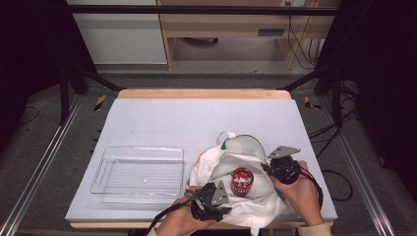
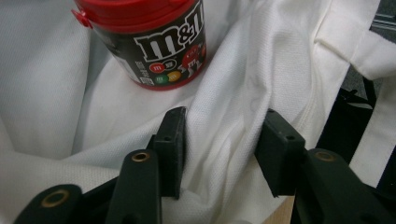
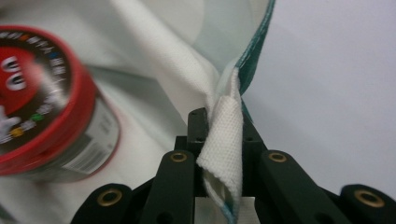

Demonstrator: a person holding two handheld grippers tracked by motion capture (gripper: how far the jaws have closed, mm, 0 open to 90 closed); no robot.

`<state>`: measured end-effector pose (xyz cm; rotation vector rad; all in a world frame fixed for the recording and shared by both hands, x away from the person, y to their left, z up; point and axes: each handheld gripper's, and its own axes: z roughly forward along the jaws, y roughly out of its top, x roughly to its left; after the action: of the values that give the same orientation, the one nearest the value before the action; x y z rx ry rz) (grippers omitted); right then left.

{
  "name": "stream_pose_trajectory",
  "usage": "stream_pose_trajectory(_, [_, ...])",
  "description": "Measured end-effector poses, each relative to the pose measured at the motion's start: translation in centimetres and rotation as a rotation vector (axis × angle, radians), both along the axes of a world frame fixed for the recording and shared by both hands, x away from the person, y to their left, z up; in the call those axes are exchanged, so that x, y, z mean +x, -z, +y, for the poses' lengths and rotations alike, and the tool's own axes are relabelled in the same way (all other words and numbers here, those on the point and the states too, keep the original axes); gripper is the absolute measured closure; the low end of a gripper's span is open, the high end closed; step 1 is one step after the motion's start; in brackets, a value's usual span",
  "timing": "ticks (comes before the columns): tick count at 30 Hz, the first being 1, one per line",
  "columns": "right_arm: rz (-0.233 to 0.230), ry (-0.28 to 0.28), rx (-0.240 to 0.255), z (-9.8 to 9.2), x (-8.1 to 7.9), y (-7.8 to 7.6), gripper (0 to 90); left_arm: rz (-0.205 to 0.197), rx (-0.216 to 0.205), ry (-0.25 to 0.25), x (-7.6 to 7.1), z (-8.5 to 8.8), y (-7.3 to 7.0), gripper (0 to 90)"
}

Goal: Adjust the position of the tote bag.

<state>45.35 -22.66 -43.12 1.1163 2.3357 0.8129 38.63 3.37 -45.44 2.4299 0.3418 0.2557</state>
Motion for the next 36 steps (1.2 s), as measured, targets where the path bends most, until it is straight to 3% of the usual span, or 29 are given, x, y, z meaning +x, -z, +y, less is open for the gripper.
stream_pose_trajectory(4, [0.014, 0.041, 0.066, -1.1, 0.8, 0.6, 81.1, -0.016, 0.019, -0.003, -0.2, -0.1, 0.1, 63.3])
stream_pose_trajectory(10, [0.029, 0.075, 0.122, -2.0, 1.6, 1.3, 81.1, -0.020, 0.033, -0.001, -0.3, 0.0, 0.2, 68.4])
stream_pose_trajectory(23, [0.021, 0.088, 0.145, -2.3, 1.6, 1.4, 76.5, -0.045, 0.039, -0.008, -0.6, 0.1, 0.2, 79.7])
stream_pose_trajectory(28, [0.011, 0.086, 0.127, -2.3, 1.6, 1.4, 75.4, -0.039, 0.029, -0.007, -0.8, 0.3, 0.2, 80.3])
stream_pose_trajectory(31, [0.009, 0.092, 0.125, -2.2, 1.5, 1.3, 69.9, -0.035, 0.025, -0.009, -0.7, 0.3, 0.1, 77.6])
stream_pose_trajectory(36, [-0.026, 0.101, 0.129, -2.4, 0.5, 0.2, 45.7, -0.014, -0.018, -0.022, -0.7, 0.6, -0.5, 69.8])
